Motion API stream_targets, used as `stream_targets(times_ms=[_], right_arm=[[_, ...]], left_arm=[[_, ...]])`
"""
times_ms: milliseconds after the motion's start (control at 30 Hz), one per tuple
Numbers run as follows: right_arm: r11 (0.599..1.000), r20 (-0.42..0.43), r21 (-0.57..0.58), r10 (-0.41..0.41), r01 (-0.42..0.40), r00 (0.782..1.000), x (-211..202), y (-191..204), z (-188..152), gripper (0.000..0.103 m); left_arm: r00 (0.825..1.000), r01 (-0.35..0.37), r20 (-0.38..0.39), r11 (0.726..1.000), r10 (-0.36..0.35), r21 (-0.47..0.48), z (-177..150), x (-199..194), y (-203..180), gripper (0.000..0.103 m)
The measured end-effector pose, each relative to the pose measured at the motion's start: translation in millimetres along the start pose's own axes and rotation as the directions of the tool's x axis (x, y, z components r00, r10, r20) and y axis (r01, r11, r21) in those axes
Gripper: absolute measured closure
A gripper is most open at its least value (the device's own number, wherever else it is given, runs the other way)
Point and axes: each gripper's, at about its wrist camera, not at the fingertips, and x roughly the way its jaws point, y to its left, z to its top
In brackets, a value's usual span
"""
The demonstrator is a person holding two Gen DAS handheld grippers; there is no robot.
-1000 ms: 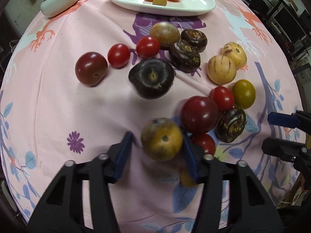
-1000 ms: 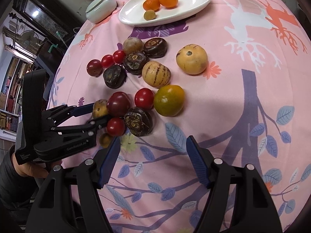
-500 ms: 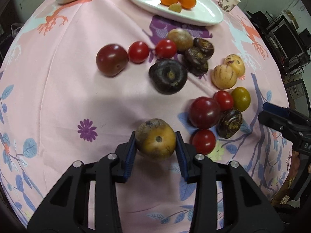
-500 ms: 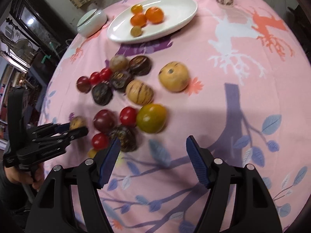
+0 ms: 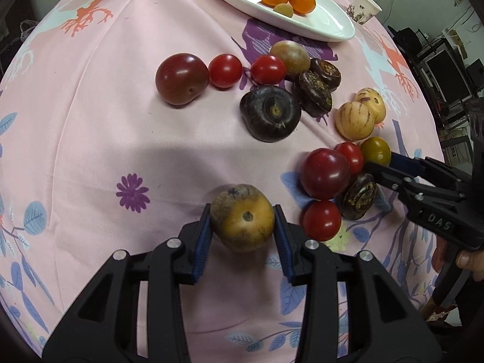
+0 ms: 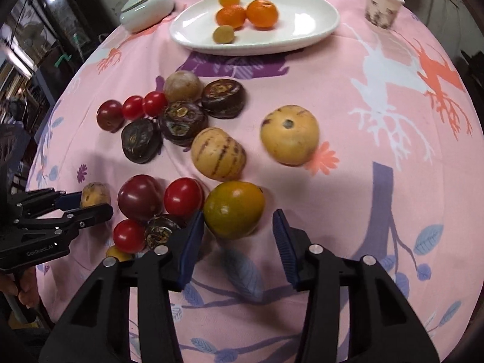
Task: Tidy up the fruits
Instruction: 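Grasp a mottled yellow fruit with the left tool while the right tool grasps a green-orange tomato, then carry both held fruits onto the white plate and open both tools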
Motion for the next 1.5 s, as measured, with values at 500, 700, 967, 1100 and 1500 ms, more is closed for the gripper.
stream_targets(times_ms=[500, 700, 967, 1100, 1500], right_arm=[[0.992, 0.053, 0.11, 0.055, -0.06, 0.997, -36.5, -25.3, -10.5, 0.064], [0.987, 0.079, 0.145, 0.062, -0.073, 0.995, -47.7, -33.8, -14.6, 0.064], [0.982, 0.148, 0.158, 0.084, -0.107, 0.985, -66.3, -38.3, 3.5, 0.064], [0.98, 0.178, 0.154, 0.101, -0.129, 0.979, -72.4, -41.1, 19.7, 0.064], [0.987, 0.255, 0.095, 0.099, -0.127, 0.962, -60.1, -52.3, 116.4, 0.064]], left_arm=[[1.0, -0.03, -0.006, 1.0, 0.03, -0.005, 1.9, 1.9, -4.6, 0.064], [0.999, -0.034, 0.02, 0.999, 0.034, -0.007, 3.1, -10.6, -3.6, 0.064], [0.991, 0.007, 0.134, 1.0, -0.01, 0.026, 38.1, -55.6, -14.1, 0.064], [0.987, 0.009, 0.162, 0.999, -0.017, 0.047, 64.5, -63.2, -23.2, 0.064], [0.977, 0.026, 0.209, 0.997, -0.041, 0.074, 175.3, -43.3, -34.9, 0.064]])
